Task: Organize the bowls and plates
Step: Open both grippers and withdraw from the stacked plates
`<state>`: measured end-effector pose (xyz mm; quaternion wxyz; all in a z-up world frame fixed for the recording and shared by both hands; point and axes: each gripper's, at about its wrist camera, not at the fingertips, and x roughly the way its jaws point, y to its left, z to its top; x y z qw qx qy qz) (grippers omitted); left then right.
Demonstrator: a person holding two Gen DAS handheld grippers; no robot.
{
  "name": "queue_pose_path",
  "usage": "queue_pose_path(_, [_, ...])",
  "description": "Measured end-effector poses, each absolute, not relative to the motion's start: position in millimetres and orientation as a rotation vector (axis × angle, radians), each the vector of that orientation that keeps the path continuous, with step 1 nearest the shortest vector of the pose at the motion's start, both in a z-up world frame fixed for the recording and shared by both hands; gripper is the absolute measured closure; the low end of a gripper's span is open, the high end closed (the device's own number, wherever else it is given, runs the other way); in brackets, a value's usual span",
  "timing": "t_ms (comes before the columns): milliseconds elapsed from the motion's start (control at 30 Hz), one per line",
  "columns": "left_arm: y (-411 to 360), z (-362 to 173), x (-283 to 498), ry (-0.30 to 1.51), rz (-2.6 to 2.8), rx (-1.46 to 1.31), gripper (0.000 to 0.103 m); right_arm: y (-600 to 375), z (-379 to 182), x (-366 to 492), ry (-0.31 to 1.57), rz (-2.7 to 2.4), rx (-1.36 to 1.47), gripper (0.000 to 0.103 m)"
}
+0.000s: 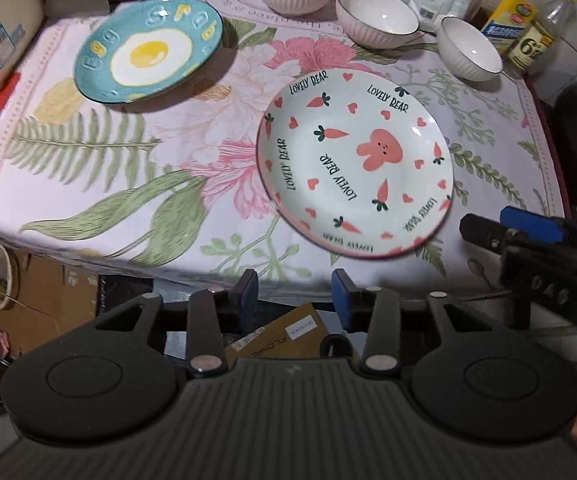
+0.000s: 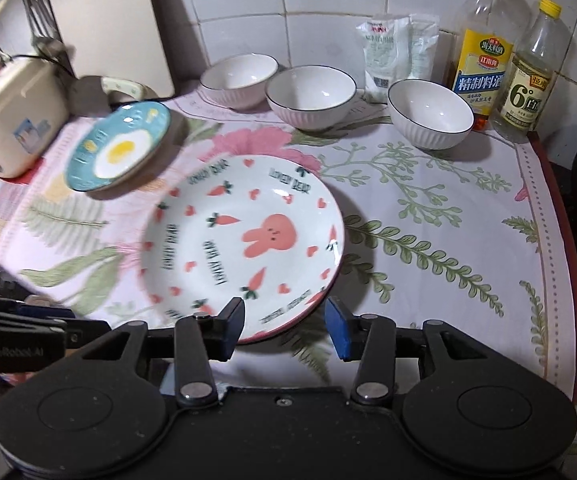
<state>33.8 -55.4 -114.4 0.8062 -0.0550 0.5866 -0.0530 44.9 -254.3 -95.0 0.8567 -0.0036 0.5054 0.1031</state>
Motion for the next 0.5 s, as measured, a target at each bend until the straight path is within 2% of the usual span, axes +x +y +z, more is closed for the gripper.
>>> queue_pose_path(500, [-8.4,-39.3,-19.0,1.178,-0.149,-0.118,0.049,-235.9,-28.9,10.2,1.108,0.326,0.044,0.051])
